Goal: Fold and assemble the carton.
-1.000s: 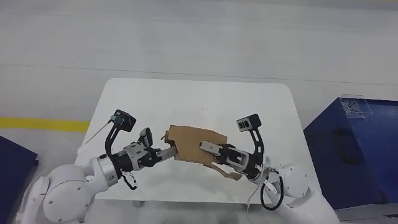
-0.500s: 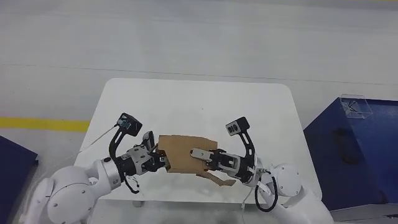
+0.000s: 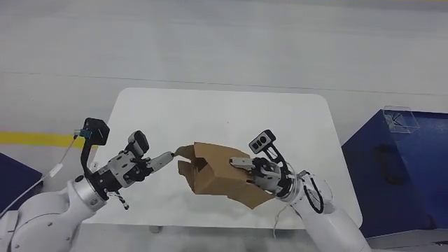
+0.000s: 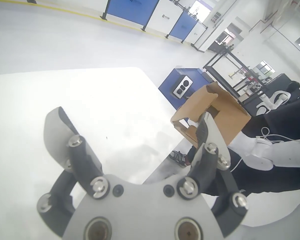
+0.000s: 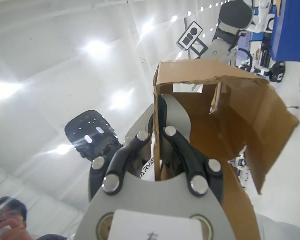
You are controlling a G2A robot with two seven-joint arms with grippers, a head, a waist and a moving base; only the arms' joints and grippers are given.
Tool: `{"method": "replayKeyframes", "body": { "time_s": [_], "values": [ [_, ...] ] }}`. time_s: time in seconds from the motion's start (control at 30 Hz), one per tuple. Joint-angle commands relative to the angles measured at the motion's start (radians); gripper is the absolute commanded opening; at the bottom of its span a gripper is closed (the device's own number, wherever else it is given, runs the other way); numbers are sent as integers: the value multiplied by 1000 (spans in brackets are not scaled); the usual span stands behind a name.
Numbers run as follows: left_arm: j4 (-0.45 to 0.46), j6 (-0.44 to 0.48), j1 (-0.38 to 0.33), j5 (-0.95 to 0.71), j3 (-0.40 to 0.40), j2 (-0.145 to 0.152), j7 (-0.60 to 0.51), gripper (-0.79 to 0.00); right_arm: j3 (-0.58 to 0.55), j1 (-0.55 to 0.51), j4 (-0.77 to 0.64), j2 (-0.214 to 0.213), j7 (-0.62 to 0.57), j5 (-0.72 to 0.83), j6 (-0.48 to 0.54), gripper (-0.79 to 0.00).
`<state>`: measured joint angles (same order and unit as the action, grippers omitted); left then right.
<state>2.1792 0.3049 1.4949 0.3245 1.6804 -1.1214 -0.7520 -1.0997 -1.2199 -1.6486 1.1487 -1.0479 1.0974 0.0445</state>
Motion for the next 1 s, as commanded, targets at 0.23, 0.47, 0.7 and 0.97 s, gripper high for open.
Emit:
{"method": "replayKeyframes", "body": {
  "time_s": [0.23, 0.47, 0.7, 0.97],
  "values": [
    [-4, -19, -7, 90, -27, 4, 53, 0, 40, 46, 50, 17, -104, 85, -83, -785],
    [-37, -36, -49, 115, -94, 5, 50, 0, 40, 60, 76, 25, -140, 121, -111, -785],
    [-54, -5, -45, -3, -33, 11, 65, 0, 1, 68, 105, 32, -135, 186, -96, -785],
    [-61, 102, -14, -22, -3, 25, -22, 0, -32, 56, 85, 32, -134, 162, -86, -785]
  ]
}}
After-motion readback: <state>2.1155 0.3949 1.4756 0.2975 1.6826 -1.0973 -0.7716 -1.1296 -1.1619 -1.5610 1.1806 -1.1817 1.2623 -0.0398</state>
